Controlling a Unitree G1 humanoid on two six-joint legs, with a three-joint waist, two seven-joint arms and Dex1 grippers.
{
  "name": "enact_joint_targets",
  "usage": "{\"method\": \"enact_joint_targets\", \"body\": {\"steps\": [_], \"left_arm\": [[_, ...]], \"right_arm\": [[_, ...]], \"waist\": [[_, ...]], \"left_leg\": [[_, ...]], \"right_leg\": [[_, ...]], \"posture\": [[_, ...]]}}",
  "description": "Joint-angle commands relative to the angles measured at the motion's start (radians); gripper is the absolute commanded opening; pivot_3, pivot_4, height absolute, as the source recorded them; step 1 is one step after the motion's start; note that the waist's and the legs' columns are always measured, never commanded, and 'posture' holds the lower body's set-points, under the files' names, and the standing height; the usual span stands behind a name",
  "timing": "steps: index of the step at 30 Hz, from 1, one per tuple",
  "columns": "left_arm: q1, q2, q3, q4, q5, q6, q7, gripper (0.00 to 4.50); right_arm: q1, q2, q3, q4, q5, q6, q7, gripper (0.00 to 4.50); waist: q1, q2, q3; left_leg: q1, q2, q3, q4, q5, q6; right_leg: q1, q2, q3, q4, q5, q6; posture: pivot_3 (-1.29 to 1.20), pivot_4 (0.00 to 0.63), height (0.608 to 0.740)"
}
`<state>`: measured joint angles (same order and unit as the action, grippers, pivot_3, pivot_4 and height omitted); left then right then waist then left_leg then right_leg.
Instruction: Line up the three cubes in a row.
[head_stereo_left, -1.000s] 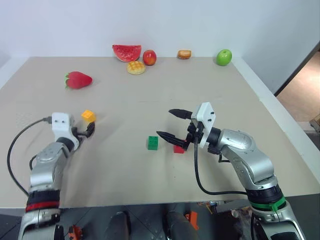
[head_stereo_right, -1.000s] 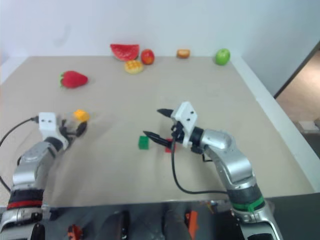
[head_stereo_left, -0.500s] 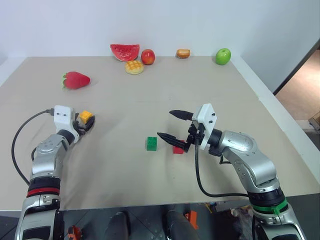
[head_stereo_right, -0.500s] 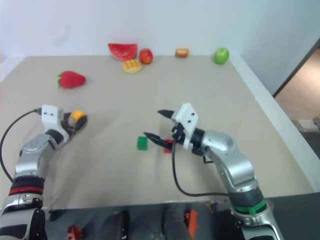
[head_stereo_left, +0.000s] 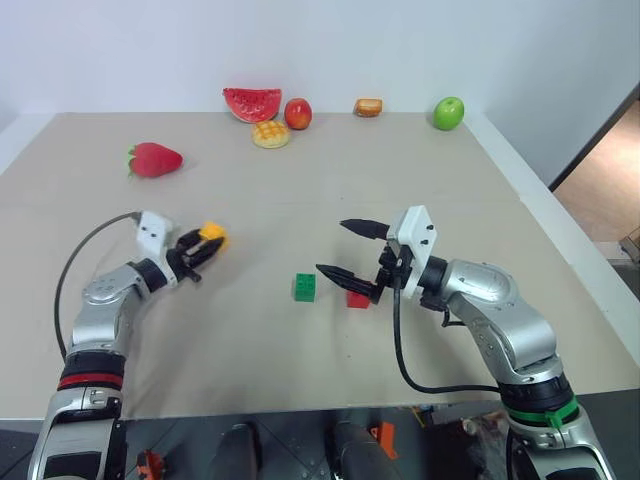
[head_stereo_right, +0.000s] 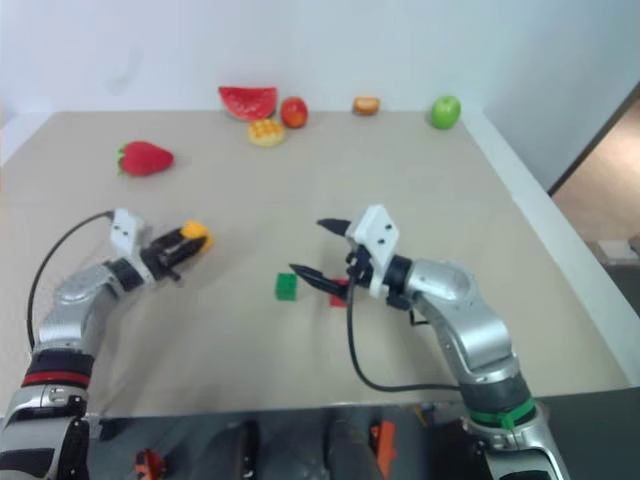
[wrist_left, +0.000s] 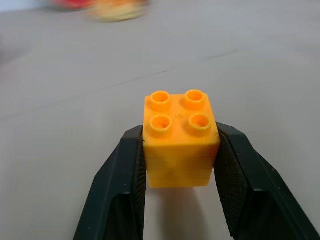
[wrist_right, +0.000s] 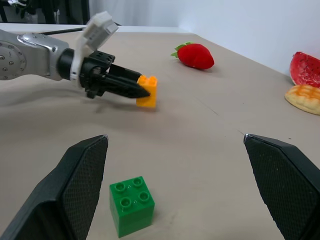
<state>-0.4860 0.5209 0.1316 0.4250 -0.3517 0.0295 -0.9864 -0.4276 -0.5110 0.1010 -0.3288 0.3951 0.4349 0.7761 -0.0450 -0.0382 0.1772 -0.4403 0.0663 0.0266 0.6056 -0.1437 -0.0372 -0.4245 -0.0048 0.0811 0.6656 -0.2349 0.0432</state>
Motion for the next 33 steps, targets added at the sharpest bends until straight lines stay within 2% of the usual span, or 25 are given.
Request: {"method": "enact_joint_targets", "body": {"steps": [1, 7, 11, 23, 33], "left_arm": [[-0.014, 0.048, -0.036, -0.028, -0.052, -0.066, -0.259, 1.33], [-0.086, 0.075, -0.083, 0.108, -0.046, -0.129, -0.520, 1.33], [-0.162, 0.053, -0.113, 0.229, -0.030, -0.153, -0.615, 1.33], [-0.271, -0.007, -0.237, 0.468, -0.009, -0.296, -0.628, 1.33], [-0.331, 0.031, -0.244, 0.598, 0.002, -0.362, -0.628, 1.33]], "right_arm": [[0.026, -0.059, -0.090, -0.067, 0.091, 0.033, 0.059, 4.50], [0.139, -0.200, -0.271, -0.101, 0.302, 0.137, 0.182, 4.50], [0.207, -0.280, -0.351, -0.082, 0.342, 0.165, 0.229, 4.50], [0.241, -0.251, -0.315, -0.136, 0.321, 0.155, 0.149, 4.50], [0.253, -0.252, -0.313, -0.148, 0.327, 0.154, 0.134, 4.50]], "waist": [[0.000, 0.000, 0.000], [0.002, 0.000, 0.000], [0.002, 0.000, 0.000], [-0.002, 0.000, 0.000], [-0.001, 0.000, 0.000]], "left_leg": [[0.000, 0.000, 0.000, 0.000, 0.000, 0.000], [0.000, 0.000, -0.001, -0.001, 0.000, 0.000], [0.000, 0.000, -0.001, 0.001, 0.000, 0.000], [-0.001, -0.001, -0.001, 0.002, 0.000, 0.000], [-0.001, -0.001, -0.002, 0.002, 0.000, 0.001]], "right_leg": [[0.000, 0.000, 0.000, 0.000, 0.000, -0.001], [0.000, 0.000, 0.000, 0.000, -0.002, -0.001], [0.001, 0.000, 0.000, 0.000, -0.001, 0.000], [0.000, 0.000, 0.000, 0.000, -0.001, 0.001], [0.000, 0.001, 0.000, 0.000, 0.000, 0.001]], "posture": [[0.00, 0.150, 0.740], [0.00, 0.150, 0.740], [0.00, 0.150, 0.740], [0.00, 0.150, 0.740], [0.00, 0.150, 0.740]]}}
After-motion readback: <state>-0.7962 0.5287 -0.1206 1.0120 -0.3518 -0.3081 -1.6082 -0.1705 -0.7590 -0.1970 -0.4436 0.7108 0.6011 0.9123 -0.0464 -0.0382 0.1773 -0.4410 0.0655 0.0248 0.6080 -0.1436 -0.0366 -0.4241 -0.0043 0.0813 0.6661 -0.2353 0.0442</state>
